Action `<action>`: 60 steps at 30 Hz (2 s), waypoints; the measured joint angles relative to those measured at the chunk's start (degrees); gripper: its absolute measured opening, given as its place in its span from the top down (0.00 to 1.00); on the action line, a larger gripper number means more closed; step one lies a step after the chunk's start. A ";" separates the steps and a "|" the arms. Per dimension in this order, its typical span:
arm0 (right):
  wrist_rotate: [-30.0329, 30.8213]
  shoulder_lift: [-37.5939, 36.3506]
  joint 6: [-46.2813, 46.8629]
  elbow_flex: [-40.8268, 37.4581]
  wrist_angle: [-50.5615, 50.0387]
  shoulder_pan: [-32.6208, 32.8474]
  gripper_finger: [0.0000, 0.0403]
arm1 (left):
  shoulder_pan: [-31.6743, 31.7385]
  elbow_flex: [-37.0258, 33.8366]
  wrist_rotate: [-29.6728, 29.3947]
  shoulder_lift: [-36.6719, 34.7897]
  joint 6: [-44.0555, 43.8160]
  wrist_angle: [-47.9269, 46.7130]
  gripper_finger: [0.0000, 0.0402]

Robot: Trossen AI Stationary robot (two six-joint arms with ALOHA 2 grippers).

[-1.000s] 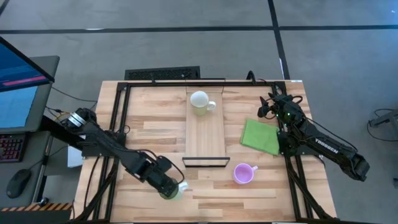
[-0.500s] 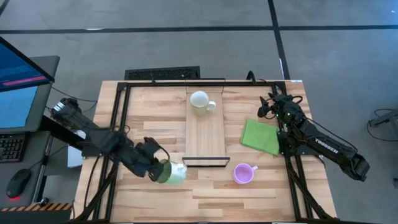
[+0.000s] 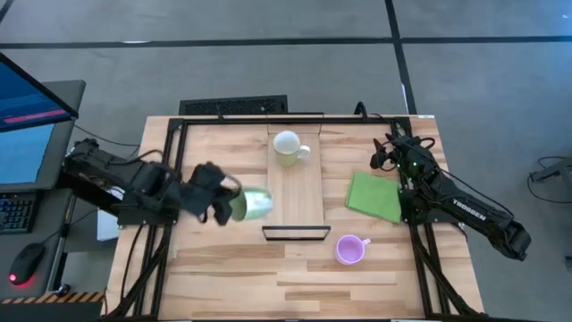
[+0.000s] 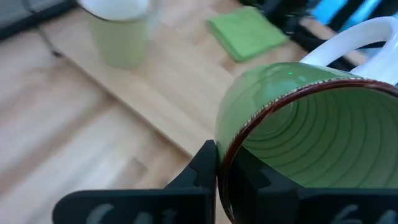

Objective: Stack small to large cups/mugs on shelf
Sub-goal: Put the green mug on the shelf

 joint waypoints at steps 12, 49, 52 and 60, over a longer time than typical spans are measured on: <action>0.02 0.00 0.00 0.00 0.00 0.00 0.34 | 21.00 0.02 17.70 1.45 17.21 4.86 0.99; 0.00 0.00 1.09 -0.01 0.00 0.00 0.34 | 32.85 44.49 28.60 45.66 36.97 -25.82 0.99; 0.00 0.00 1.09 0.00 0.00 0.00 0.34 | 32.85 44.79 28.83 47.50 37.00 -25.97 0.99; -0.02 0.00 1.12 -0.01 -0.01 0.01 0.34 | 33.82 45.18 28.44 51.50 37.35 -25.28 0.99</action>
